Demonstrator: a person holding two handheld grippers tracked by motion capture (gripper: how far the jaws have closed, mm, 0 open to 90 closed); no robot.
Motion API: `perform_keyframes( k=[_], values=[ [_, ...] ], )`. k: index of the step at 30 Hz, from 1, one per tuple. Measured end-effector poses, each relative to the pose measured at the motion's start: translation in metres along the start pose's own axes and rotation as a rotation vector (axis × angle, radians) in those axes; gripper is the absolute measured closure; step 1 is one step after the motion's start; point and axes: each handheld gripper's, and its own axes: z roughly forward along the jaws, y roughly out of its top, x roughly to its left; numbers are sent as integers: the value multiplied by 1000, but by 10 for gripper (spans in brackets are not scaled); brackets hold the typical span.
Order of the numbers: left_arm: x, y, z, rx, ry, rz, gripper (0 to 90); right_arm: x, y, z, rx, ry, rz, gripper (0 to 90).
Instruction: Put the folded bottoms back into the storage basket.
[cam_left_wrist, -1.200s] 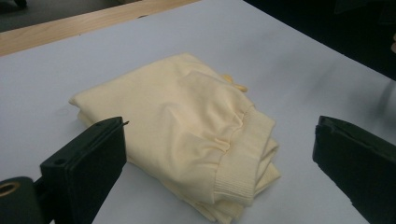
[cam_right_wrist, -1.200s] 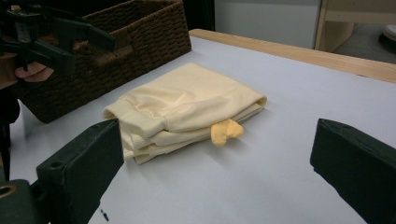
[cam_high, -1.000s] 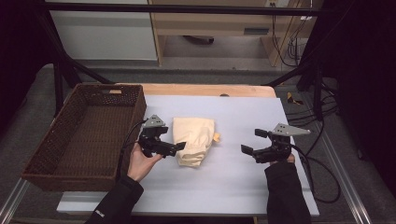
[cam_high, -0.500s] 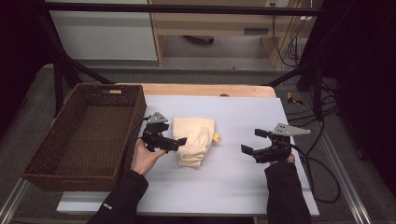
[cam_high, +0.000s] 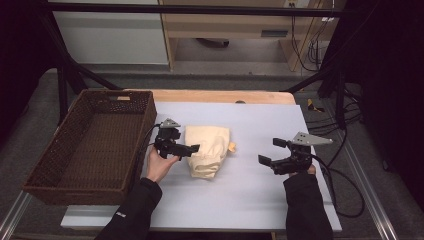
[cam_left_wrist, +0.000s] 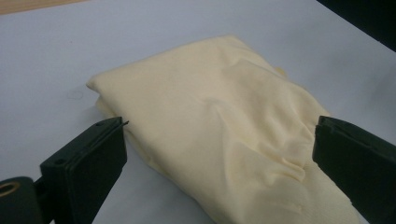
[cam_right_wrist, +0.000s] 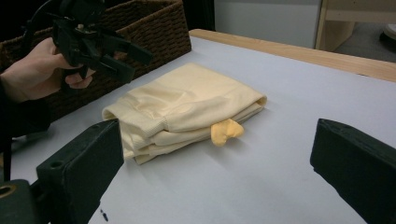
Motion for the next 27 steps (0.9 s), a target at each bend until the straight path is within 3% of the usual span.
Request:
perform_keyframes(
  k=[10, 27],
  values=[
    [12, -5, 15, 44, 24, -39, 26, -1, 0, -1, -4, -1, 4, 30],
    [22, -12, 34, 133, -5, -124, 110, -1, 0, 0, -2, 2, 4, 30]
  ],
)
